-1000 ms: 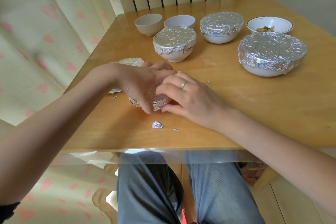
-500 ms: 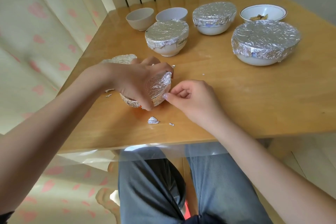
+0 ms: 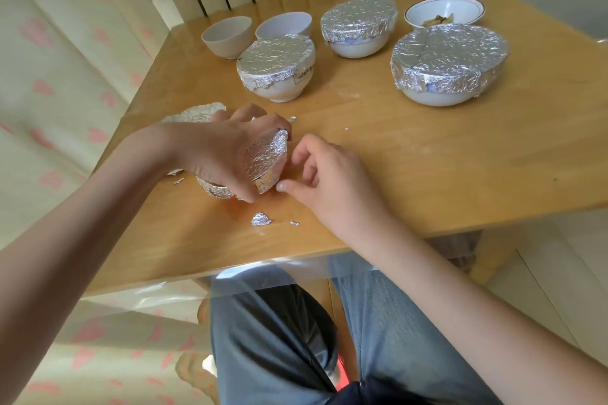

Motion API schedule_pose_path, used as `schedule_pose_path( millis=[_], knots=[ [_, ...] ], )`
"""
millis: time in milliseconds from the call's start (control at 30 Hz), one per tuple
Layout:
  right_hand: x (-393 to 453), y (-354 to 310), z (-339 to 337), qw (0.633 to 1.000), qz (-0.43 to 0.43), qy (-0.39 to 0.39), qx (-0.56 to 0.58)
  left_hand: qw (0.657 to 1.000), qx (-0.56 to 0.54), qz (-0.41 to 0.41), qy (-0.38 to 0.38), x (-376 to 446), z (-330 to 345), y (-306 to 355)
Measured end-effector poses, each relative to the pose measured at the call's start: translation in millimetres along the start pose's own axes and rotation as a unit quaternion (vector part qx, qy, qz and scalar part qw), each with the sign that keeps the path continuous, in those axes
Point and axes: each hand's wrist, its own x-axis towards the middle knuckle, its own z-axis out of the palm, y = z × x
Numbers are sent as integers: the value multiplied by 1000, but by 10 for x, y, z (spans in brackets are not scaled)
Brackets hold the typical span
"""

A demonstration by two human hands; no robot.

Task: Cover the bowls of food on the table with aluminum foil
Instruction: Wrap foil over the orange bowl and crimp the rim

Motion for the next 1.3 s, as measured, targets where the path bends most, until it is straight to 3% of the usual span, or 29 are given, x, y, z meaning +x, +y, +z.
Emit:
schedule_pose_path(
  millis=[167,367,533,667,800,967,1133,1300],
  knots=[
    [-86,-117,-3,988,-59,5,-142,1000,1,-10,-11,-10,-27,30],
    [-18,-176,38,983,-48,15,-176,1000,2,-16,-7,-20,-17,40],
    [-77,-43,15,999,-17,9,-34,998,-7,-67,10,-40,24,58],
    [-171,-57,-25,1000,11,-1,29,990,-95,-106,17,-103,23,45],
    [-192,-67,10,999,14,-6,48,994,-76,-79,-14,-213,-81,-39],
    [-268,-153,30,999,-39,15,7,996,36,35,-69,-245,-144,-168],
    [-213,-298,103,996,-67,-2,-62,992,28,111,-47,-97,-56,-239],
    [-152,-313,181,993,-77,32,-80,992,19,122,-10,-51,23,-270]
  ],
)
